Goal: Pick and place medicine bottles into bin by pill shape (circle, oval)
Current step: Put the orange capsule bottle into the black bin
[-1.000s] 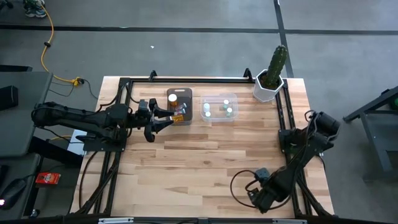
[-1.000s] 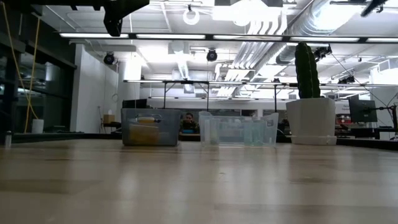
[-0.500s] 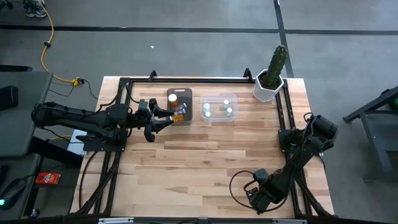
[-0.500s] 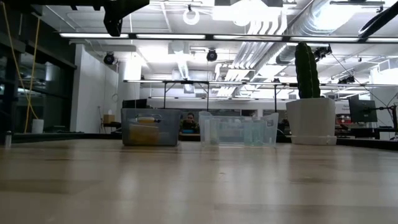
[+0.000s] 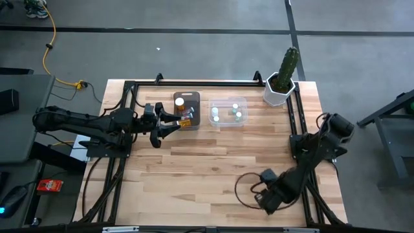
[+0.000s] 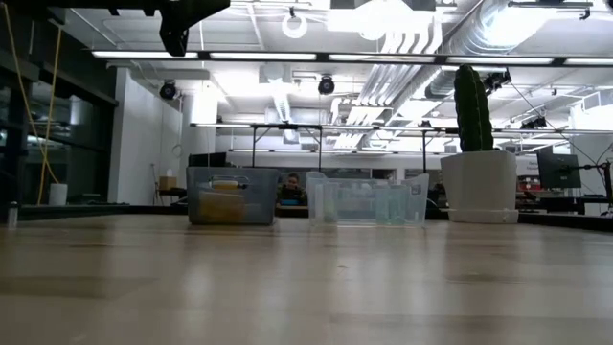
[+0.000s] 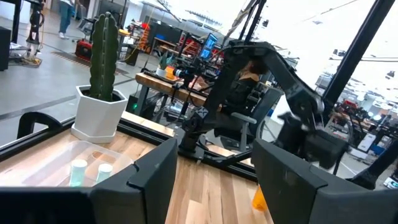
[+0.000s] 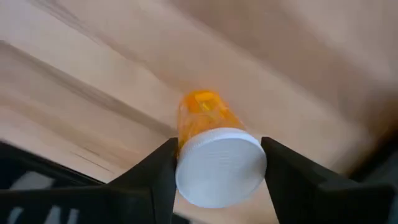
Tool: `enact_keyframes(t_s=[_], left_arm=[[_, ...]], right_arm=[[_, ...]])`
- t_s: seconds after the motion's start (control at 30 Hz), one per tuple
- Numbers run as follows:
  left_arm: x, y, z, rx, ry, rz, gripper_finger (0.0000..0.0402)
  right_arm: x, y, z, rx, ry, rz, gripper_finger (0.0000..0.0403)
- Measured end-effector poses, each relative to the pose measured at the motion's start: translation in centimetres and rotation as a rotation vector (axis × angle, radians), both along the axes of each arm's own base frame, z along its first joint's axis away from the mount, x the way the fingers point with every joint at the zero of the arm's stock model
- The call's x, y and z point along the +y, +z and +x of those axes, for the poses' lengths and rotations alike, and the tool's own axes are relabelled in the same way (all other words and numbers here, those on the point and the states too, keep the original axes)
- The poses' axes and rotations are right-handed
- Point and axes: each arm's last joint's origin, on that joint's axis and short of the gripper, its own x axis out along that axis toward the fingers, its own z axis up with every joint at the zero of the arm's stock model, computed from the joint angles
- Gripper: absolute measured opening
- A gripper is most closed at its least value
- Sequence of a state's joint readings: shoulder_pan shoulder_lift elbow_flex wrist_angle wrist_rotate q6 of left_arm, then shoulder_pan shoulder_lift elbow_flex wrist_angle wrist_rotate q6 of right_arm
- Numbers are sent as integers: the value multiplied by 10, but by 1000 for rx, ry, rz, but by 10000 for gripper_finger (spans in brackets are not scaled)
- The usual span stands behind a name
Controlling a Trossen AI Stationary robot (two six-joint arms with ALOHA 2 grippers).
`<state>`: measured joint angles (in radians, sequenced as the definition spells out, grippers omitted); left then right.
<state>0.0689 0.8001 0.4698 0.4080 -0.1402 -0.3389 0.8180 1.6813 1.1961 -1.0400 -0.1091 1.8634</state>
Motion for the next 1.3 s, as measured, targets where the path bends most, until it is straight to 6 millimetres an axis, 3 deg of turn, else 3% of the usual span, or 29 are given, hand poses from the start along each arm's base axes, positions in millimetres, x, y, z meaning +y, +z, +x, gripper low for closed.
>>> enact_keyframes(t_s=[0.27, 0.6, 0.73, 0.93, 1.3], left_arm=[[0, 0, 0, -6, -3, -28, 198], [0, -1, 0, -3, -3, -39, 198], [0, -3, 0, 27, -2, -30, 198], [0, -4, 0, 36, -1, -30, 198], [1, -4, 0, 40, 28, -29, 197]], right_arm=[[-63, 60, 19, -496, 107, -262, 179], [-154, 102, 93, -911, 532, -493, 177], [-181, 118, 110, -1087, 609, -576, 177], [-201, 126, 116, -1185, 669, -591, 177], [-202, 126, 117, -1187, 689, -581, 177]])
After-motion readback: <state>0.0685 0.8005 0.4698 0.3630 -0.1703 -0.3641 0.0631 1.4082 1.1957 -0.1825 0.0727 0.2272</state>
